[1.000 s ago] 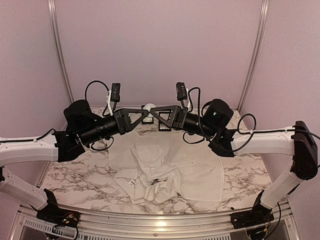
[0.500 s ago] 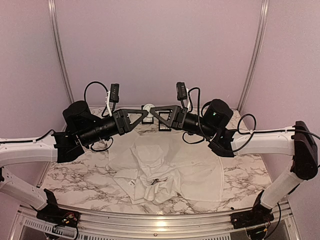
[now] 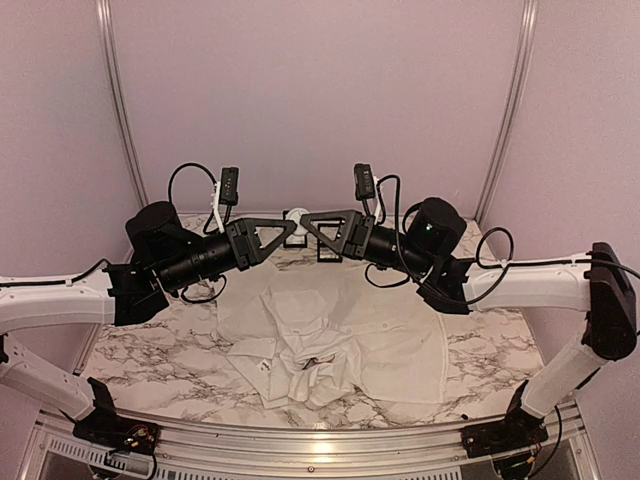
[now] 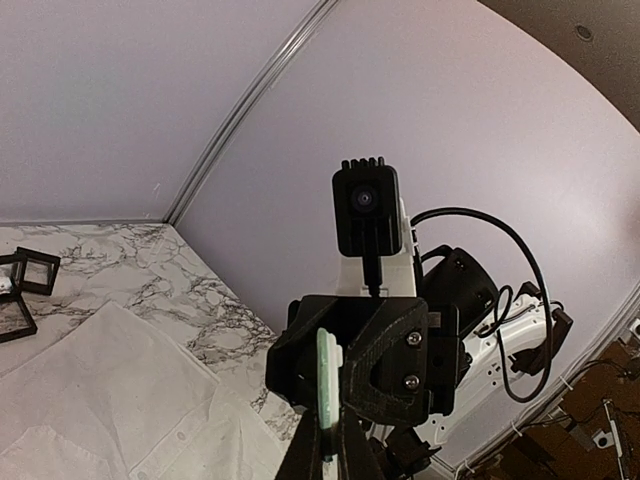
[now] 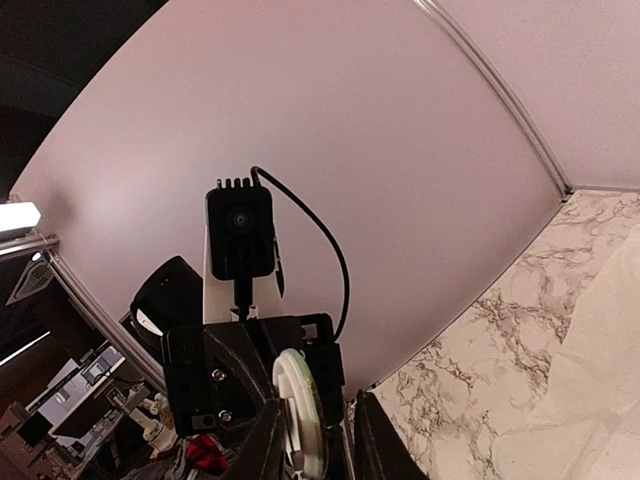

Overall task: Remove the brooch from the garment
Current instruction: Close the brooch at the center of the board, then place the brooch in the brooch box.

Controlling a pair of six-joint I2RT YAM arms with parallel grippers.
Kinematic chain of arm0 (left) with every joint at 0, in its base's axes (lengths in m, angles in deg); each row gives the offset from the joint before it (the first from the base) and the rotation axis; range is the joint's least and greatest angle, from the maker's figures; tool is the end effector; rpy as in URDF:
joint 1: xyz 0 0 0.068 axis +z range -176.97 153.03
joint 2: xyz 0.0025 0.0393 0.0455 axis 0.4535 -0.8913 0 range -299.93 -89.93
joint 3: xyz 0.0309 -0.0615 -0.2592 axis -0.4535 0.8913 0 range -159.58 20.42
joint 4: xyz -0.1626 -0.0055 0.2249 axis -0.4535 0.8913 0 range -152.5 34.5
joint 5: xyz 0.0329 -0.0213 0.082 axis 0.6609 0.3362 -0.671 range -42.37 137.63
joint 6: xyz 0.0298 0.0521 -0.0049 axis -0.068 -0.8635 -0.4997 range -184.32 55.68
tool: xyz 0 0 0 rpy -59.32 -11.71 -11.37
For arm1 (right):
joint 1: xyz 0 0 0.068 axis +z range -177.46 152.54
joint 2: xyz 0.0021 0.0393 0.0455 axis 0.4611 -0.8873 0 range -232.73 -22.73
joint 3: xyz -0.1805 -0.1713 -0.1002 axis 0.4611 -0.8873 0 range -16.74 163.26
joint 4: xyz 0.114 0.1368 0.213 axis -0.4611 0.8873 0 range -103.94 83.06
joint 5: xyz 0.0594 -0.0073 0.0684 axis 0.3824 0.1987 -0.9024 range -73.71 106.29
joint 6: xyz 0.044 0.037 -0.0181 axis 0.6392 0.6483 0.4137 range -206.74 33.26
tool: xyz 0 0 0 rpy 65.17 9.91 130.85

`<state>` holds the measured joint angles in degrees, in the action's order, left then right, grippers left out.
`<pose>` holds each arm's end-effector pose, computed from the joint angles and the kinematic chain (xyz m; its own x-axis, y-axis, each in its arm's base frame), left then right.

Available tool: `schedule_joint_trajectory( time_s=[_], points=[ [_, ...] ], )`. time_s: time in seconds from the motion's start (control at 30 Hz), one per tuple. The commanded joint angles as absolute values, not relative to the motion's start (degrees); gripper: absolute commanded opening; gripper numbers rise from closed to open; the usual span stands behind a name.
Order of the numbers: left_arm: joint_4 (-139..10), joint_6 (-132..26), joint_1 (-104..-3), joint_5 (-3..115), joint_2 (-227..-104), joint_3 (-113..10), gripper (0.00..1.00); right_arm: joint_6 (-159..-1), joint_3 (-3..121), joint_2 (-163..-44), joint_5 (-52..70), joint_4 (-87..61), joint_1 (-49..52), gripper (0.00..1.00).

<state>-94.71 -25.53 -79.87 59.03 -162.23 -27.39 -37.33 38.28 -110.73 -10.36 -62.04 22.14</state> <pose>0.1868 -0.2616 0.3222 -0.5006 -0.3562 -0.7890 0.7523 0.2719 -0.6001 0.2267 0.2975 0.3099 -0.6199 0.3188 -0.7170 -0.7539 0.0116 0.6569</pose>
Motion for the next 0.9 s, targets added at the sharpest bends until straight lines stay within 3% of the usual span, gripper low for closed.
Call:
schedule_joint_trajectory(
  time_s=[0.0, 0.4, 0.57, 0.77, 0.87],
  points=[
    [-93.43, -26.36, -80.40, 58.72, -161.20, -27.43, 0.00, -38.91, 39.83, -108.71, -9.20, -59.91, 22.24, 0.24],
    [-89.93, -27.18, -80.32, 56.68, -162.64, -29.32, 0.00, -41.92, 38.10, -104.90, -8.45, -56.43, 22.29, 0.39],
    [-85.27, -29.09, -79.91, 55.59, -163.70, -31.79, 0.00, -43.85, 36.76, -102.13, -6.05, -53.29, 22.04, 0.59],
    [-76.23, -34.64, -78.14, 52.87, -165.96, -37.13, 0.00, -46.06, 35.96, -98.37, -3.74, -47.00, 20.77, 0.93],
    [-70.34, -39.47, -76.94, 49.97, -168.24, -41.01, 0.00, -47.67, 35.03, -95.66, -1.56, -43.37, 20.09, 0.98]
  ],
)
